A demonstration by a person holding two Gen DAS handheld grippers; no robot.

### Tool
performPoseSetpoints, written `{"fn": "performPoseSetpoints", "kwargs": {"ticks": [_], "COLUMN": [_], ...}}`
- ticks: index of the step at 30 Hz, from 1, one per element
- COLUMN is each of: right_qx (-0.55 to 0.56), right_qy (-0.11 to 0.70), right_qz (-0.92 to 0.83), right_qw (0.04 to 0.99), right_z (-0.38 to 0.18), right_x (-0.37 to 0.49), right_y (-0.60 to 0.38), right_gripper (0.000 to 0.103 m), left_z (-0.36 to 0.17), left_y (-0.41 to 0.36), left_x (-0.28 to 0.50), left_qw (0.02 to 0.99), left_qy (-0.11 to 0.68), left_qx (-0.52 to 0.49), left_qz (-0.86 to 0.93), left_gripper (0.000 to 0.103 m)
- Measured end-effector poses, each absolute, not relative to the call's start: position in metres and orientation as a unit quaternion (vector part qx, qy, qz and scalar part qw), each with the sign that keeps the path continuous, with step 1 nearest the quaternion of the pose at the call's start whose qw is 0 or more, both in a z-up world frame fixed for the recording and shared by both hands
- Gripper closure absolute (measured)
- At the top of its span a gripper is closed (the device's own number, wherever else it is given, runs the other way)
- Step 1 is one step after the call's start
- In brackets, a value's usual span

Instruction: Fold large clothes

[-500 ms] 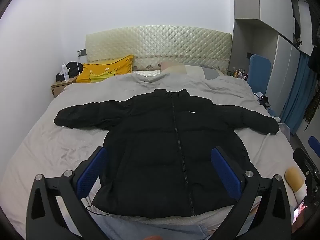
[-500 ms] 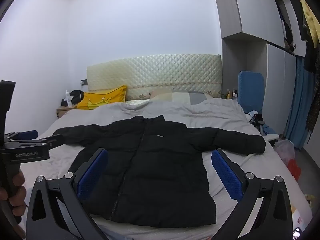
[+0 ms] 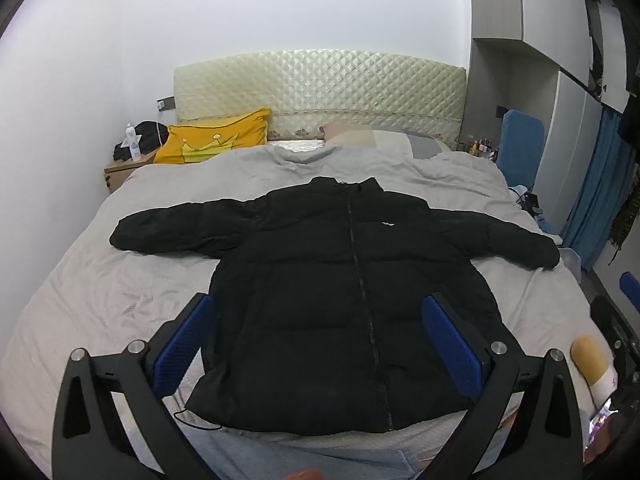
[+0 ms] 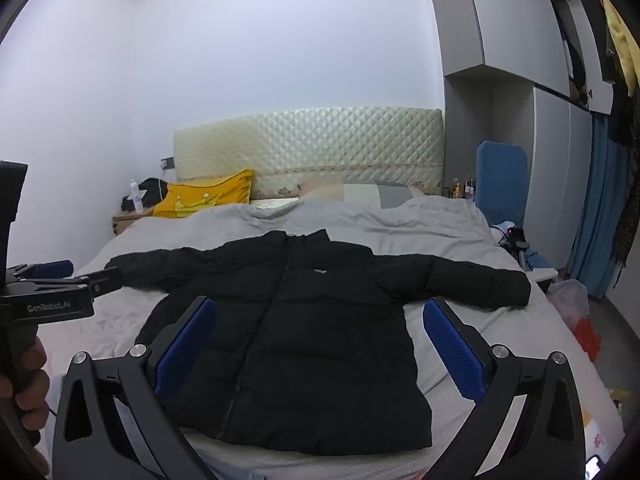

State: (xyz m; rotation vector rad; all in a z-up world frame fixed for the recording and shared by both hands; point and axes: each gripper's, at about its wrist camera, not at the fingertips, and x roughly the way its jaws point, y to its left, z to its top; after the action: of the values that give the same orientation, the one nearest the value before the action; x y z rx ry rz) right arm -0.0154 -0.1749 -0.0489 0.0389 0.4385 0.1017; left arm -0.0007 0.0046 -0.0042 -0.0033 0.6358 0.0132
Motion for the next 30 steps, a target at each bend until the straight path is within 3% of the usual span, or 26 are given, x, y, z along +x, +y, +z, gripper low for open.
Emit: {"fn": "performPoseSetpoints", "kwargs": {"ticks": [30], "right_qx": [0.017], "right_qy": [0.213], "right_qz": [0.049], "right_qw": [0.976], "right_z": [-0.042], "right_x": [-0.020], "right_y": [-0.174], "right_gripper": [0.000], "left_z": [0.005], "left_y": [0.021], "left_x": [-0.012], "left_qw": [0.953], "left_qy": [0.301], "left_qx": [-0.019], "left_qz": [0.011], "left_gripper": [0.000]}}
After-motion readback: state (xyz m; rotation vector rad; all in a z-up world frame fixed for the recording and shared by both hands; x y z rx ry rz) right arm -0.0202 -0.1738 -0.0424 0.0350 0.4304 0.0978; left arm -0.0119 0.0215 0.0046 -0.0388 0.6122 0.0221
